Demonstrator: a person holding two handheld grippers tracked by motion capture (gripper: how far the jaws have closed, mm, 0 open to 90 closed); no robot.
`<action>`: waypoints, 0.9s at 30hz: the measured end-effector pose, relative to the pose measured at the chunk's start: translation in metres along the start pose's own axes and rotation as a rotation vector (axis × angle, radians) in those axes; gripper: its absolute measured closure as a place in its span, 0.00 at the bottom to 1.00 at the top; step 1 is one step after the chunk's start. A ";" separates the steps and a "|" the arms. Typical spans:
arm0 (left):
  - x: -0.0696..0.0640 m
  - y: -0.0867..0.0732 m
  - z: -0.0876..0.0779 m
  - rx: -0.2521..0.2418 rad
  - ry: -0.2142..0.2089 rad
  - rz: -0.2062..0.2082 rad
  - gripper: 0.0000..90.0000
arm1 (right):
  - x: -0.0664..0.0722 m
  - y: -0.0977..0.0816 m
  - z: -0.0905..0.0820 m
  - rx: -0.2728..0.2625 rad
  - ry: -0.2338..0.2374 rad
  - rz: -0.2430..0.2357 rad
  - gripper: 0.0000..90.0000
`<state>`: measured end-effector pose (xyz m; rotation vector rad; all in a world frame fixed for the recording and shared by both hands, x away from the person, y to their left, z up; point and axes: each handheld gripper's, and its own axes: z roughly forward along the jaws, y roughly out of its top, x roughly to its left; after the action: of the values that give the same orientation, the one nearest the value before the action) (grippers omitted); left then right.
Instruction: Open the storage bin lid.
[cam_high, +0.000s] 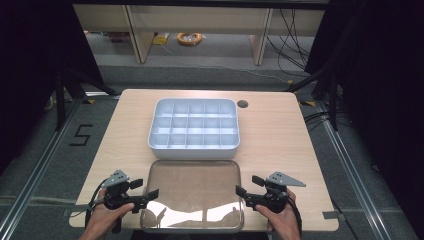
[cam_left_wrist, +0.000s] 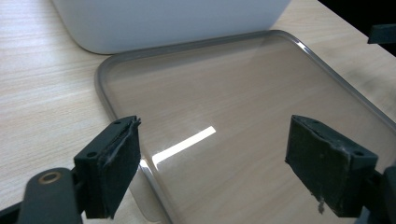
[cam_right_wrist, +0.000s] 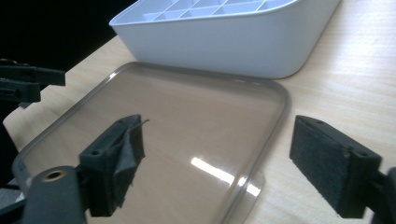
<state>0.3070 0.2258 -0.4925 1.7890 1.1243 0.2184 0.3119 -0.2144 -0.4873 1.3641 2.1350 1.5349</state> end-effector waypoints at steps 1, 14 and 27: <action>0.000 0.000 -0.001 0.010 -0.006 0.016 0.19 | 0.000 0.000 -0.001 0.005 0.002 -0.018 0.20; -0.009 -0.006 -0.007 0.004 -0.043 0.066 0.18 | 0.013 -0.009 -0.015 0.007 0.031 -0.036 0.21; -0.020 -0.015 -0.012 0.032 -0.045 0.109 0.18 | 0.022 -0.023 -0.024 0.068 0.022 -0.058 0.21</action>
<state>0.2801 0.2197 -0.4917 1.8767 1.0044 0.2250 0.2720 -0.2148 -0.4880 1.2992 2.2384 1.4763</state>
